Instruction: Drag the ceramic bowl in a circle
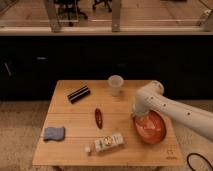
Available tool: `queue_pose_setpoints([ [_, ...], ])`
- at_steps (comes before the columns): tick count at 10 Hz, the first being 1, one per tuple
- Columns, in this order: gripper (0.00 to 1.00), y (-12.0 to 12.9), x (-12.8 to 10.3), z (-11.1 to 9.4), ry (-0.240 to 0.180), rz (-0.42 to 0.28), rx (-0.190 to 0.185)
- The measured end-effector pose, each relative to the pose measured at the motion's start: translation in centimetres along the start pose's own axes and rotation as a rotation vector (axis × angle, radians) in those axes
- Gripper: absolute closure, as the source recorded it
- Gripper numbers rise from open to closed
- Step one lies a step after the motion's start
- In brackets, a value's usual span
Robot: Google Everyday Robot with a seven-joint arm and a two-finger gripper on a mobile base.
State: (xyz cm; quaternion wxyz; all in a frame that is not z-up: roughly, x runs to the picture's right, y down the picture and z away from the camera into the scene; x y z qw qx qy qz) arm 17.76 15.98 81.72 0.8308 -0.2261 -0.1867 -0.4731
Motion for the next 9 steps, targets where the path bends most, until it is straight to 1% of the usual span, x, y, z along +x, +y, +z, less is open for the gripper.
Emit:
queue_pose_setpoints([
  [5, 0.97, -0.31, -0.29, -0.01, -0.001, -0.009, 0.002],
  [9, 0.97, 0.03, -0.25, -0.19, -0.003, -0.014, 0.001],
])
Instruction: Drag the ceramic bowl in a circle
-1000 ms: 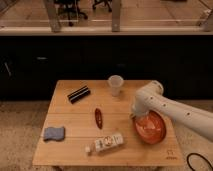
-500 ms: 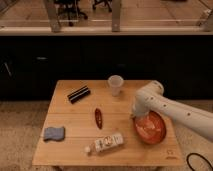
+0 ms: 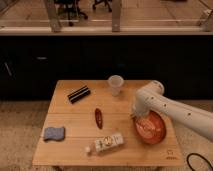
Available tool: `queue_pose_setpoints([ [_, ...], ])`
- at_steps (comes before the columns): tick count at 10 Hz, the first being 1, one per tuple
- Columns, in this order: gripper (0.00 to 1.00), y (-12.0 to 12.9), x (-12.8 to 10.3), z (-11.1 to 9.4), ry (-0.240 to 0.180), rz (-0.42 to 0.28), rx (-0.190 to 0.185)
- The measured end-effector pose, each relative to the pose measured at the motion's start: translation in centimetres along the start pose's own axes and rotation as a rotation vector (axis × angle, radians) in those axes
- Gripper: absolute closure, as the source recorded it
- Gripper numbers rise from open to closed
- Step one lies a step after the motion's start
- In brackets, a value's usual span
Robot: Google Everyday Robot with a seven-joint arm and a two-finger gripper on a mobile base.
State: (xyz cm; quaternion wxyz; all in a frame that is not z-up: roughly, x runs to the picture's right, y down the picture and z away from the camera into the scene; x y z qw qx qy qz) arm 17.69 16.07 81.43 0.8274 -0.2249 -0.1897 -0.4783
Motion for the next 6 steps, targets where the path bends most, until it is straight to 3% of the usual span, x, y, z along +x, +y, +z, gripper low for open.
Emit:
queue_pose_setpoints([
  [6, 0.97, -0.06, 0.15, -0.36, -0.004, -0.005, 0.002],
])
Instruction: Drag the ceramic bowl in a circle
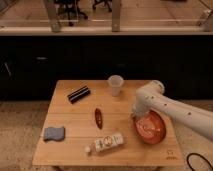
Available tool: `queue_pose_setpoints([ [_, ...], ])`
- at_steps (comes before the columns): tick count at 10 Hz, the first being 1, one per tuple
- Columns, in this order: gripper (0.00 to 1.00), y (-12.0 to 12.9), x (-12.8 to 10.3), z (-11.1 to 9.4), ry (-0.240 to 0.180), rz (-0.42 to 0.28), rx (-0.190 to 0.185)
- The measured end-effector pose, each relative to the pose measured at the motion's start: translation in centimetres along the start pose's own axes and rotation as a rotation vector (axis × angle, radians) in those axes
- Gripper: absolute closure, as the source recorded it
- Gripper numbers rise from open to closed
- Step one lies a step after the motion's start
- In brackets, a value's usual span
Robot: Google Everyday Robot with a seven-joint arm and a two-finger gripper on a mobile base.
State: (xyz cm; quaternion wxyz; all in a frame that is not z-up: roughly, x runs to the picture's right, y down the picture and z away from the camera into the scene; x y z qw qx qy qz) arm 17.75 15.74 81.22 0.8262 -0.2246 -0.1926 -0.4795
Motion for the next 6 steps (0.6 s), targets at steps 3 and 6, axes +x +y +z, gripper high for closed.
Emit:
queue_pose_setpoints([
  [3, 0.97, 0.26, 0.36, -0.43, -0.003, 0.004, 0.003],
  [6, 0.97, 0.34, 0.3, -0.48, -0.002, -0.004, 0.004],
])
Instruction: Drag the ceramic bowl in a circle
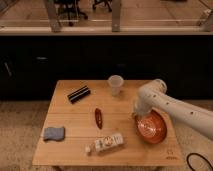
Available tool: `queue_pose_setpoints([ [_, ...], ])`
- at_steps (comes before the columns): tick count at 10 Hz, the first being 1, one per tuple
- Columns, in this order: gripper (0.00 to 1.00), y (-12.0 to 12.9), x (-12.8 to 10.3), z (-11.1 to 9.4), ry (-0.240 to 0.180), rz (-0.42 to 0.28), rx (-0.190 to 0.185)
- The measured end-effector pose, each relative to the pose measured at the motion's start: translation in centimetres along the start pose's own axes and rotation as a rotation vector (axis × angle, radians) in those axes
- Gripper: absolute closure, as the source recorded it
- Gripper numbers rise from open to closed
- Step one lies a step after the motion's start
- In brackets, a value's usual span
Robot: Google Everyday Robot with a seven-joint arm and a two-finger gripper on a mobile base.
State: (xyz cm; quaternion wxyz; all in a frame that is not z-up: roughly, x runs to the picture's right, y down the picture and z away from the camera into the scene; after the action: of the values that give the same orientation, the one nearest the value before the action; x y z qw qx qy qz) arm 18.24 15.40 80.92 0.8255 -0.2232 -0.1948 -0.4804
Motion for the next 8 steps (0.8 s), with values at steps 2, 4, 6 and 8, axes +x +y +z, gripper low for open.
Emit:
queue_pose_setpoints([
  [2, 0.97, -0.05, 0.07, -0.08, 0.001, -0.012, 0.003],
  [4, 0.97, 0.2, 0.29, -0.25, 0.001, -0.012, 0.006],
  [6, 0.97, 0.27, 0.34, -0.27, 0.0, -0.02, 0.007],
  [8, 0.97, 0.29, 0.29, -0.3, 0.001, -0.029, 0.009],
])
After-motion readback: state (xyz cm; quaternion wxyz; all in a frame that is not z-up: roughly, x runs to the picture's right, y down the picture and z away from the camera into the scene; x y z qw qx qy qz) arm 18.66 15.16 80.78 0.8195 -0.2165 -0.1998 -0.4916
